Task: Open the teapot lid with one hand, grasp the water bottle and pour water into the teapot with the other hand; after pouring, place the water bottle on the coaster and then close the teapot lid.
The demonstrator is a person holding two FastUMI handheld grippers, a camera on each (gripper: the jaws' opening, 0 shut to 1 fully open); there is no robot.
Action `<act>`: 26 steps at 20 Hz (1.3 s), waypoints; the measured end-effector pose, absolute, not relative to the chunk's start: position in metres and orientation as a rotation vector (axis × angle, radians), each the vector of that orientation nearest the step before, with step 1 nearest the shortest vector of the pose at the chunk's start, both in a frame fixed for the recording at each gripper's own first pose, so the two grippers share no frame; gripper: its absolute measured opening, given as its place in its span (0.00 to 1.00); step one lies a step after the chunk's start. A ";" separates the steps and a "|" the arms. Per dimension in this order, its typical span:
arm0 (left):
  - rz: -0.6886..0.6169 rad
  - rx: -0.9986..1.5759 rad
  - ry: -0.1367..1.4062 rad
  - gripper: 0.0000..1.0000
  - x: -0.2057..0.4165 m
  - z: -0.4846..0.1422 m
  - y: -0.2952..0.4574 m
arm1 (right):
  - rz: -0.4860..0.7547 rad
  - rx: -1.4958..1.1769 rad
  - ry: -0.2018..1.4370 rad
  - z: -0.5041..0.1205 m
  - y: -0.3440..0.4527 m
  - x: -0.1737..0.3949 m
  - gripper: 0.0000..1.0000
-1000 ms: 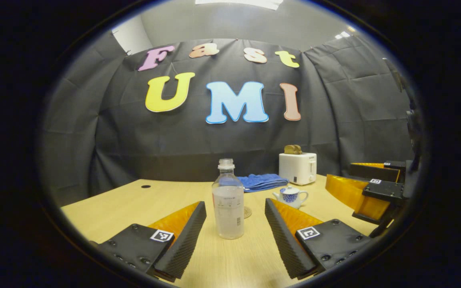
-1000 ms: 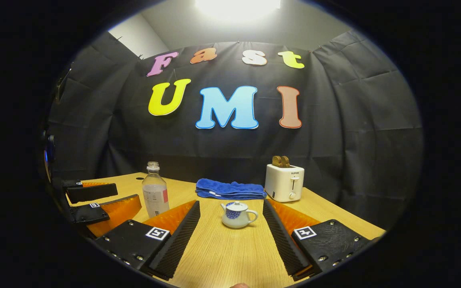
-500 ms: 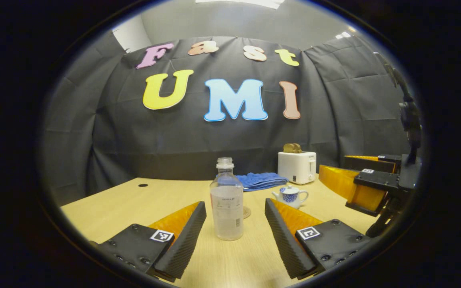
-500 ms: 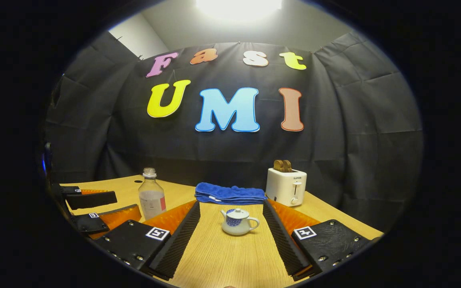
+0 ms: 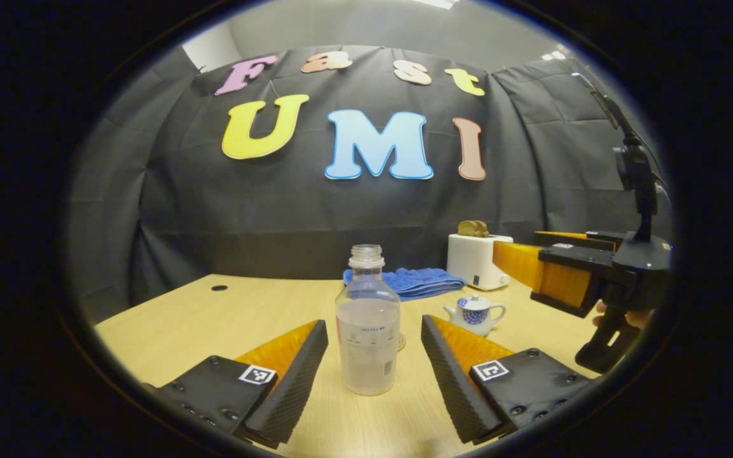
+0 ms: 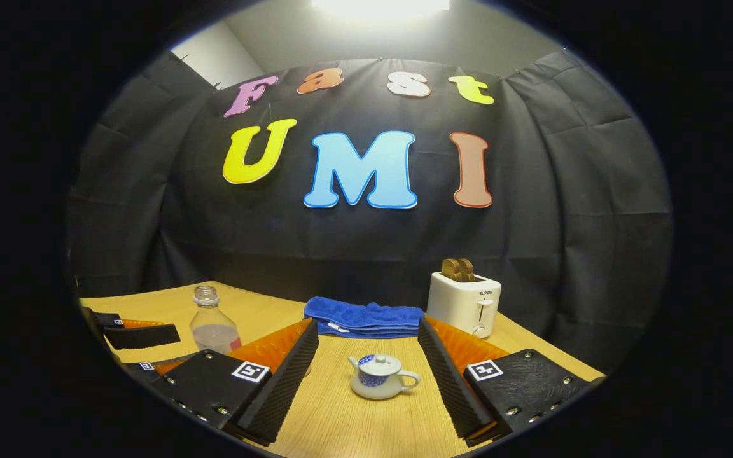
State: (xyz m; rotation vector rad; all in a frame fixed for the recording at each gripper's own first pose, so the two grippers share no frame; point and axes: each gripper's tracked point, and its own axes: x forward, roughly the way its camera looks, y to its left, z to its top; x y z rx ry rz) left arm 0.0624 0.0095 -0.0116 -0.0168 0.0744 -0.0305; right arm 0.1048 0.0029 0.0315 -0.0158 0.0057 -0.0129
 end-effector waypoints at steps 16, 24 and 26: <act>-0.079 -0.033 0.152 1.00 0.113 -0.040 0.013 | -0.060 0.020 0.183 -0.048 -0.003 0.209 0.79; -0.099 -0.054 0.144 1.00 0.121 -0.045 0.016 | -0.091 0.053 0.230 -0.076 -0.011 0.222 0.65; -0.097 -0.066 0.148 1.00 0.123 -0.049 0.018 | -0.095 0.062 0.228 -0.072 -0.014 0.223 0.41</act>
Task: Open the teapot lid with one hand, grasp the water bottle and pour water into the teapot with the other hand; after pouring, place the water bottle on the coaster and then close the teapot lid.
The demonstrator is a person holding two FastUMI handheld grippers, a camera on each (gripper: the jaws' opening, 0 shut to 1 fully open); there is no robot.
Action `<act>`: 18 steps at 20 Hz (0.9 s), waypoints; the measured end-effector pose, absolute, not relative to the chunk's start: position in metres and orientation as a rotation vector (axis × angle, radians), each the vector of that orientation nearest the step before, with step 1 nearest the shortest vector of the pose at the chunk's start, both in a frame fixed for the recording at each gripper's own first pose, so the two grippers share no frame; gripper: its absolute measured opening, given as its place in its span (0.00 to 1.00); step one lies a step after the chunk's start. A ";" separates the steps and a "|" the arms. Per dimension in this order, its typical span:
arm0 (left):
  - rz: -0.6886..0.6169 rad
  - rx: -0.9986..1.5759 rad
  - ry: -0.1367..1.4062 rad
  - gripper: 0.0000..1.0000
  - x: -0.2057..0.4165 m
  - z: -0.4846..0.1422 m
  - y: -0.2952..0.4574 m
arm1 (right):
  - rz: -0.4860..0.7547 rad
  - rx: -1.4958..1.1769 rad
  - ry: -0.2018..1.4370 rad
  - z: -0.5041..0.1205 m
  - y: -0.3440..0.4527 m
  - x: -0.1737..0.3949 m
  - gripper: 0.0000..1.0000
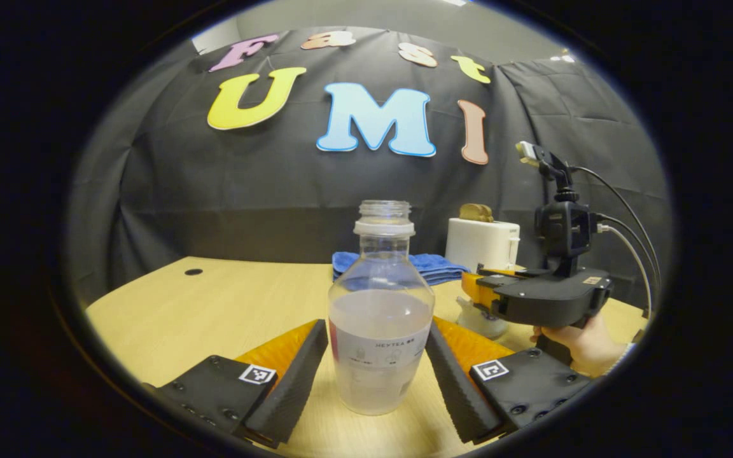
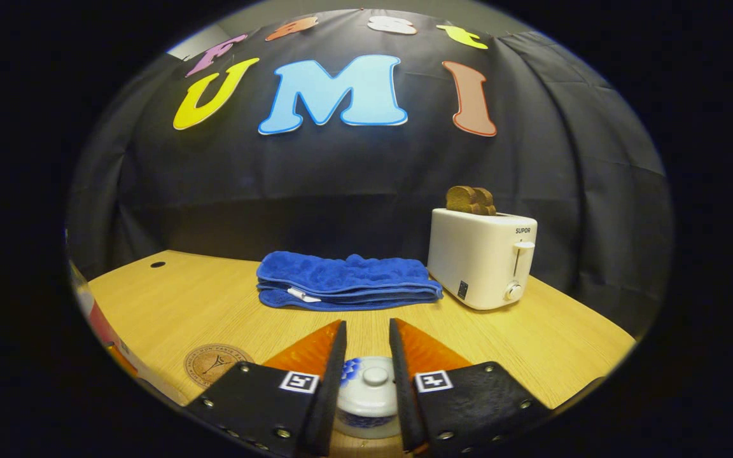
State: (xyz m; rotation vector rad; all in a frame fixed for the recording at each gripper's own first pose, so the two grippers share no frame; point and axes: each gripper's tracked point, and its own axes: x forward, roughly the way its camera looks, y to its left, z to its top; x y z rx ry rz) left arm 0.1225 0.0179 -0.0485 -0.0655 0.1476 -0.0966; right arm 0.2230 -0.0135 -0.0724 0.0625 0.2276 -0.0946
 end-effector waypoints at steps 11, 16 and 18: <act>-0.100 -0.080 0.162 1.00 0.123 -0.054 0.020 | -0.114 0.029 0.213 -0.068 -0.018 0.225 0.18; -0.098 -0.082 0.158 1.00 0.123 -0.054 0.021 | -0.107 0.024 0.200 -0.065 -0.017 0.228 0.08; -0.099 -0.082 0.159 1.00 0.123 -0.052 0.021 | -0.104 0.012 0.168 -0.055 -0.017 0.227 0.08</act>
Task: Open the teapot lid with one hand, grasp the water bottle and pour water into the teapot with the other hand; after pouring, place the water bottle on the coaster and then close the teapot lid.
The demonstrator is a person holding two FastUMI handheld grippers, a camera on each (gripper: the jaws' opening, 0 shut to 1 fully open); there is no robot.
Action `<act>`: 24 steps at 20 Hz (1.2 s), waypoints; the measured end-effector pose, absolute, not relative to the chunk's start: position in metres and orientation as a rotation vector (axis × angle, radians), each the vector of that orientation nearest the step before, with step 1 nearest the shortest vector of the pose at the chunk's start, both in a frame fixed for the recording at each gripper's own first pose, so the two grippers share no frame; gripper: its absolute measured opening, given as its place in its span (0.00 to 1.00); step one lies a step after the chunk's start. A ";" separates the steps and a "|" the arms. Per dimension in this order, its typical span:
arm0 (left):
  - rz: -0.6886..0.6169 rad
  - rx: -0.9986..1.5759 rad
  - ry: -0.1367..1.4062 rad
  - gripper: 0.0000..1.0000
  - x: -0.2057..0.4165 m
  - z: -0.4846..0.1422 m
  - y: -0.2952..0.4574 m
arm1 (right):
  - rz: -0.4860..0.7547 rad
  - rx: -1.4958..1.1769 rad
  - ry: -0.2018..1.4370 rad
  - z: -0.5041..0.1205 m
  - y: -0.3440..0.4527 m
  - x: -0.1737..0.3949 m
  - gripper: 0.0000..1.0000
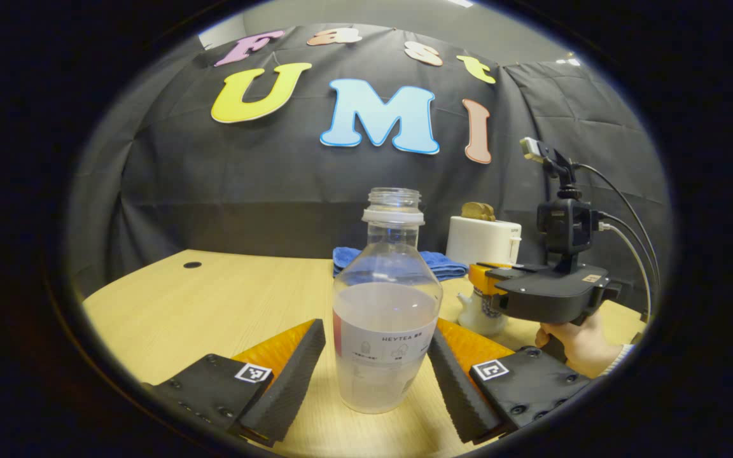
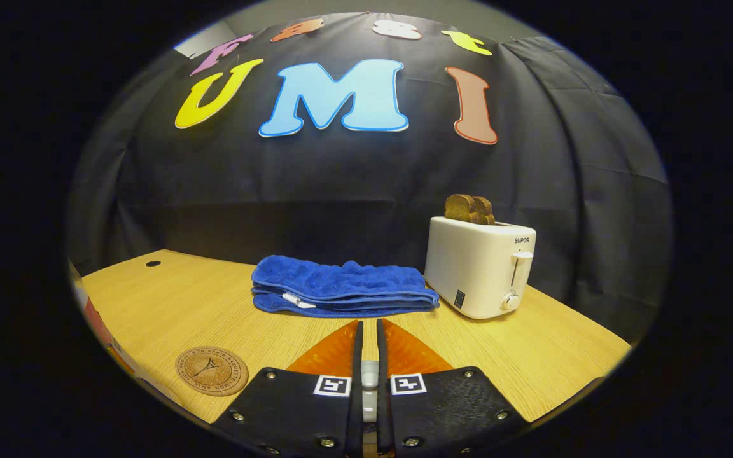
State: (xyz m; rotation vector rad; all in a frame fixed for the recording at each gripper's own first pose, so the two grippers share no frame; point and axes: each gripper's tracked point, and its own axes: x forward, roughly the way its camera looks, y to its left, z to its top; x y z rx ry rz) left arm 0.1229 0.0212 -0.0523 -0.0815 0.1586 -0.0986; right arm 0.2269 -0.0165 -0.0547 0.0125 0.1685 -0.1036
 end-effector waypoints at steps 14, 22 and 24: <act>-0.125 0.060 0.204 0.87 0.139 -0.056 0.011 | -0.181 0.003 0.091 -0.014 -0.083 0.186 0.08; -0.228 0.477 0.288 0.83 0.183 -0.051 -0.022 | -0.237 0.088 0.125 -0.027 -0.138 0.164 0.08; -0.249 0.604 0.271 0.83 0.197 -0.042 -0.030 | -0.256 0.086 0.127 -0.029 -0.151 0.161 0.08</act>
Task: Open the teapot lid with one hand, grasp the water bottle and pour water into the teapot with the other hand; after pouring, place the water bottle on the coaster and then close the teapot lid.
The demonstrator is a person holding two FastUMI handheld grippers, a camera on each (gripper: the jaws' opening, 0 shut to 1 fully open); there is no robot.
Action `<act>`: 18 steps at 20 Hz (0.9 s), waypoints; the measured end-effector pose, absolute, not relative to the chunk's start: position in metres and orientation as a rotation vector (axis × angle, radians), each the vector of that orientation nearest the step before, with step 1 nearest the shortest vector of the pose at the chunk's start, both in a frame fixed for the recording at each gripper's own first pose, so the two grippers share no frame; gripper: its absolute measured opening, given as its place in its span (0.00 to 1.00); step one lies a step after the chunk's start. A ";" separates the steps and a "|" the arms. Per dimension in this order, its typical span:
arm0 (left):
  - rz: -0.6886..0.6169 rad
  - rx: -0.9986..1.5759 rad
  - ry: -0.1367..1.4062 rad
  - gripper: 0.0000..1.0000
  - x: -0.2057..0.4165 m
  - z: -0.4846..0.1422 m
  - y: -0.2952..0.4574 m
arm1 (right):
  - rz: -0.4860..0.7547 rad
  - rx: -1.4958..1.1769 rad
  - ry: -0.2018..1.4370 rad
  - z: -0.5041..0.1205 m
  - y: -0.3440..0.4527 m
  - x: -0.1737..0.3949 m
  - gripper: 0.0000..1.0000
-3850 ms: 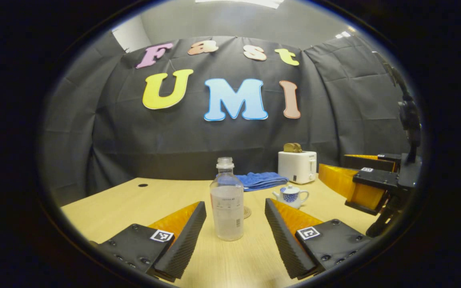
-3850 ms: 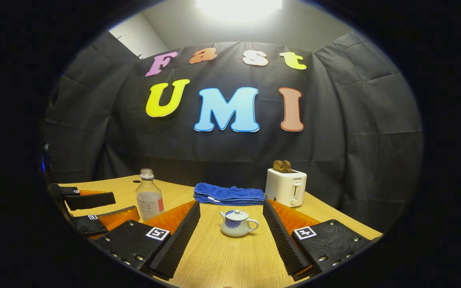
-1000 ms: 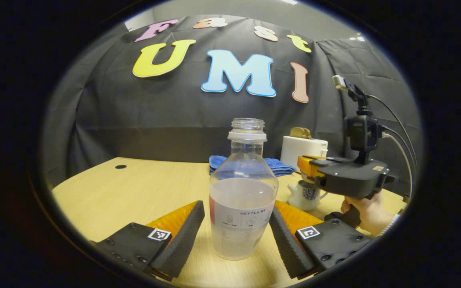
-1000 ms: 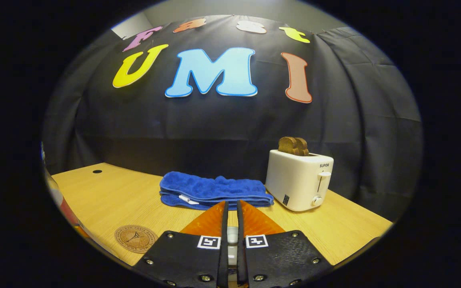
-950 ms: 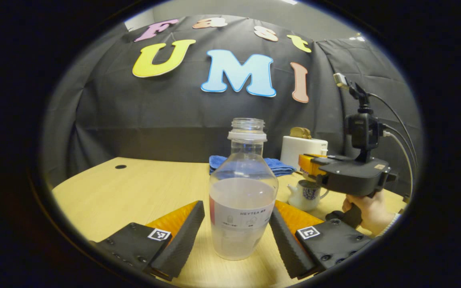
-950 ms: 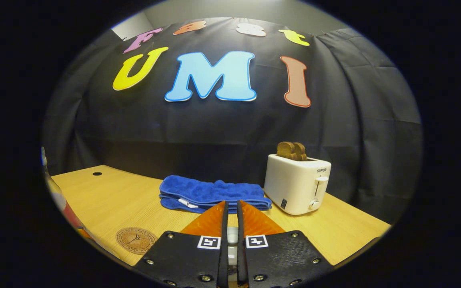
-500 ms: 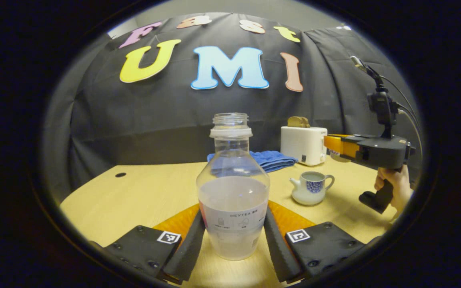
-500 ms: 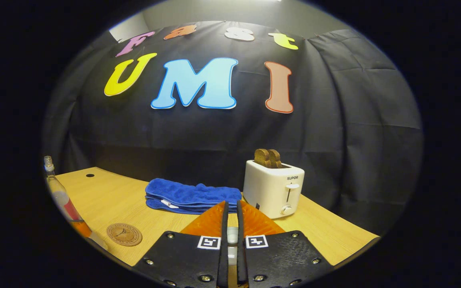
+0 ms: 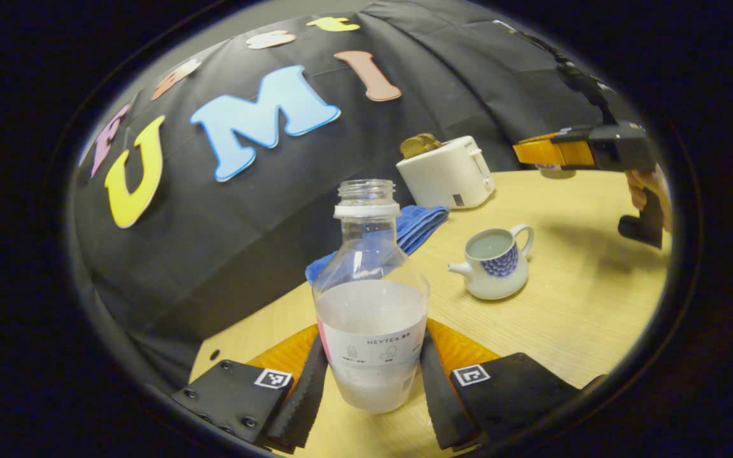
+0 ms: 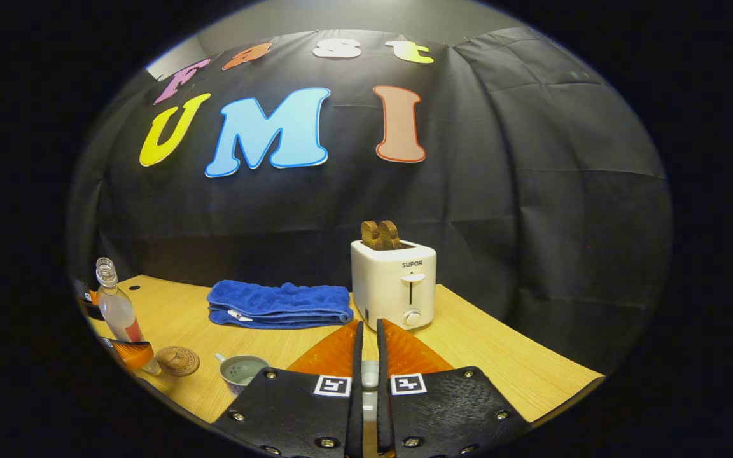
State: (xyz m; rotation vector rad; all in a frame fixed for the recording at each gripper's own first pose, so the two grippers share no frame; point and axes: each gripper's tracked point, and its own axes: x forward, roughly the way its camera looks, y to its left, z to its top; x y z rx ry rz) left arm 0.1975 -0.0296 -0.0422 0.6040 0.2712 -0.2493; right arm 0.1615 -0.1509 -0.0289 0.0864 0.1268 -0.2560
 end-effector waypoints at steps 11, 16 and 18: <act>-0.340 1.253 0.269 0.83 0.254 -0.042 -0.044 | -0.307 0.186 0.144 -0.035 -0.188 0.153 0.08; -0.399 1.498 0.287 0.83 0.259 -0.048 -0.059 | -0.295 0.202 0.149 -0.036 -0.184 0.153 0.08; -0.421 1.571 0.297 0.83 0.260 -0.049 -0.063 | -0.294 0.187 0.144 -0.035 -0.182 0.154 0.08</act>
